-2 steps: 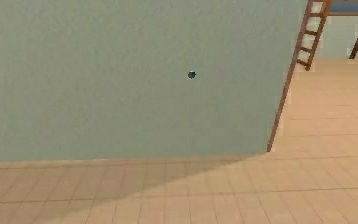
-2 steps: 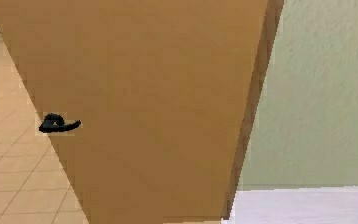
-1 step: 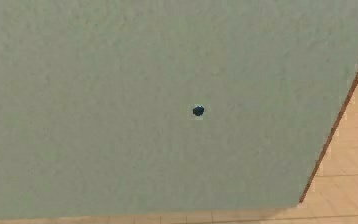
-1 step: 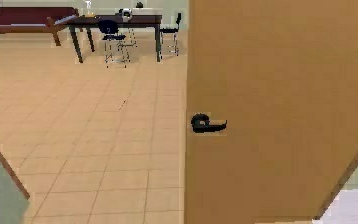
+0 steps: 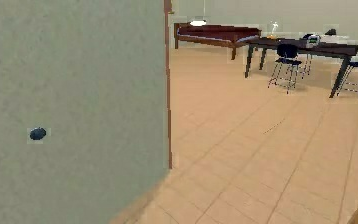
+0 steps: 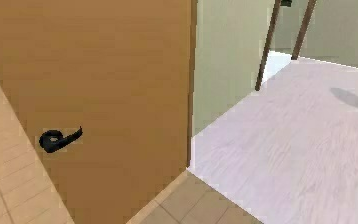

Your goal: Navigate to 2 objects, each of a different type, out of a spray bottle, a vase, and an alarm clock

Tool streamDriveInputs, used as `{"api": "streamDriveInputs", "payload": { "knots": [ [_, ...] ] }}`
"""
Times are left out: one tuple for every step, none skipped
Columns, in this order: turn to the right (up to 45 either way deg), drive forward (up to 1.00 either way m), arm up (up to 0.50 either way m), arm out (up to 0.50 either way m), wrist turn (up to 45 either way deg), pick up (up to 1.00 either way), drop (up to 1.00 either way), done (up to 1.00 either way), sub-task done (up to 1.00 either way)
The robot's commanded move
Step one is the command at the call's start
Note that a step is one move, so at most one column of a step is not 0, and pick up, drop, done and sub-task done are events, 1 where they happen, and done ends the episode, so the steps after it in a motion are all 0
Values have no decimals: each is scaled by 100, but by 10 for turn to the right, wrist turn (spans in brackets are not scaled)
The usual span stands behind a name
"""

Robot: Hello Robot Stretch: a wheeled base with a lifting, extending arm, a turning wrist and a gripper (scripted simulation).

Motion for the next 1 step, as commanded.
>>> {"api": "streamDriveInputs", "payload": {
  "knots": [
    [150, 0, 0, 0, 0, 0, 0, 0, 0]
  ]
}}
